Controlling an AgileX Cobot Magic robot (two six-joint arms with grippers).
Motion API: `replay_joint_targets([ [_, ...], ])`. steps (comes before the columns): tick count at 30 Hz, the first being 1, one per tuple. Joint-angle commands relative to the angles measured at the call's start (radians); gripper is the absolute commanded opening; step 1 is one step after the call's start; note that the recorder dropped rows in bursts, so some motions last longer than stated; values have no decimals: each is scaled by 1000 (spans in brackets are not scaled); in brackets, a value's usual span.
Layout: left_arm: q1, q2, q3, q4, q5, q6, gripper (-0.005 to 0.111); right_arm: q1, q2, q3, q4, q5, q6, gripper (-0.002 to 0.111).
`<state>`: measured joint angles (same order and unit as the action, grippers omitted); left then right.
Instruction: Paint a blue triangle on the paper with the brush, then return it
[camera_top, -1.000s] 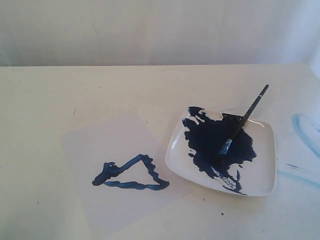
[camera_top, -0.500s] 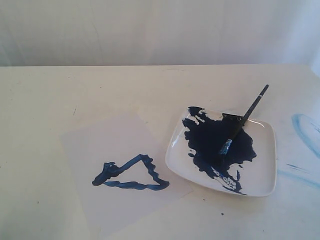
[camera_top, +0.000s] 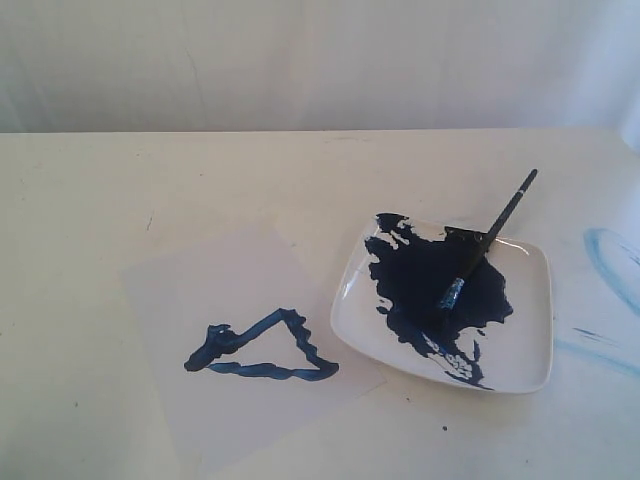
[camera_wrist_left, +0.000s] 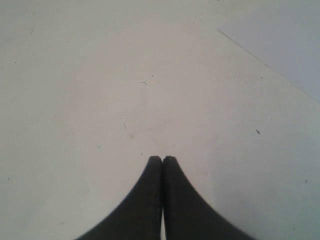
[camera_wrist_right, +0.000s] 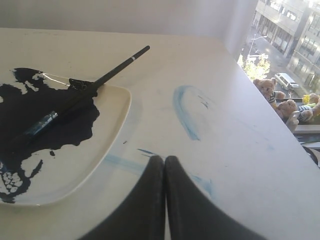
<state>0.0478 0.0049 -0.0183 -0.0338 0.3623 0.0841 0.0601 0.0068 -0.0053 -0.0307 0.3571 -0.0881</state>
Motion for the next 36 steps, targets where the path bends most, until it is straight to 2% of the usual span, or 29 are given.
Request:
replay_joint_targets([
  [1,-1,-5,8,-3,5,2,0,-8,-7,5,-10,-6,-6,0],
  [6,-1,-5,8,-3,5,2,0,0,-7,5,-10,-6,-6,0],
  [12,-1,-5,8,-3,5,2,0,80,-7,5,-10,-6,-6,0],
  [17,-1,-5,8,-3,5,2,0,82,-7,5,-10,-6,-6,0],
  [23,-1,-5,8,-3,5,2,0,131,-7,5,-10,-6,-6,0],
  [36,-1,-5,8,-3,5,2,0,131,-7,5,-10,-6,-6,0],
])
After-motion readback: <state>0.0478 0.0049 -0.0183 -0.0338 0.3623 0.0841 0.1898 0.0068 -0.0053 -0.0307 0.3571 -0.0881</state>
